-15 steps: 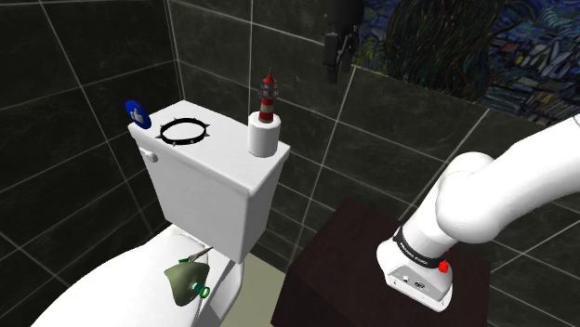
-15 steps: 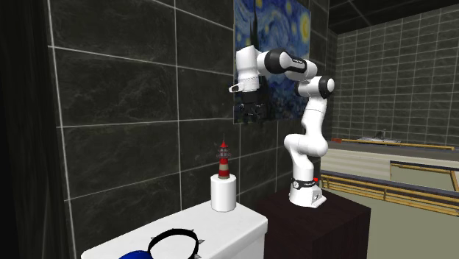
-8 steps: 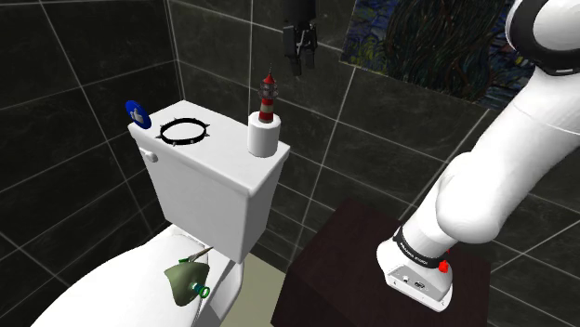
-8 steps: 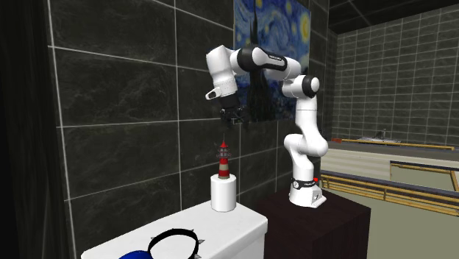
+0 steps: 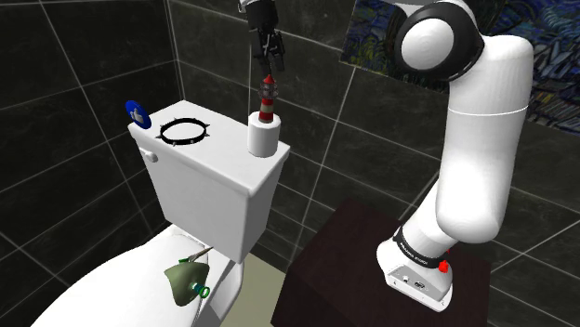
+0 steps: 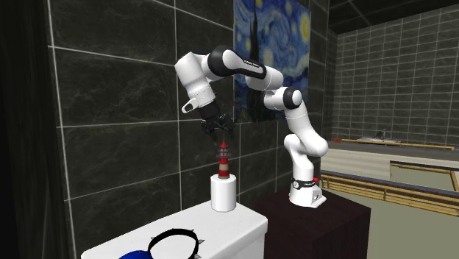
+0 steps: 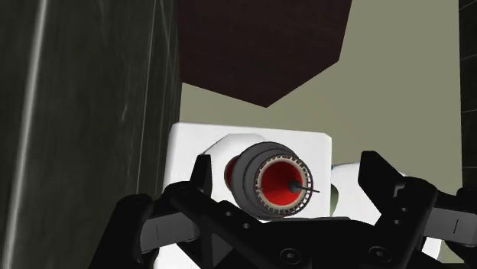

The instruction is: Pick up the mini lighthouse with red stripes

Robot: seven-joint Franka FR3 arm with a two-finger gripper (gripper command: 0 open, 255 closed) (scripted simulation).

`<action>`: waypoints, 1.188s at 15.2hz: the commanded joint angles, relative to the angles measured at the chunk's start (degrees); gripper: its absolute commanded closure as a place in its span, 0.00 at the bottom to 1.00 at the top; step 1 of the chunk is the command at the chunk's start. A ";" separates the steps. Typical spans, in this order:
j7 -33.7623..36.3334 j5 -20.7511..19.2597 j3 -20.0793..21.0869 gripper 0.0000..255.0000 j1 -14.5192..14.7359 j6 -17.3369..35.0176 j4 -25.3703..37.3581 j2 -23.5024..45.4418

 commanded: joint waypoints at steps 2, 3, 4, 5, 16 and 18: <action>-0.12 0.07 0.07 0.00 0.13 2.47 -2.89 -0.15; -0.19 0.04 0.06 0.00 0.14 3.42 -4.16 -0.47; -0.26 0.02 0.06 0.00 0.15 4.36 -5.38 -0.75; -0.33 -0.01 0.05 0.00 0.16 5.27 -6.55 -1.00; -0.32 0.00 0.06 1.00 0.20 5.80 -7.29 -1.22; -0.30 0.00 0.05 1.00 0.16 4.89 -6.07 -0.91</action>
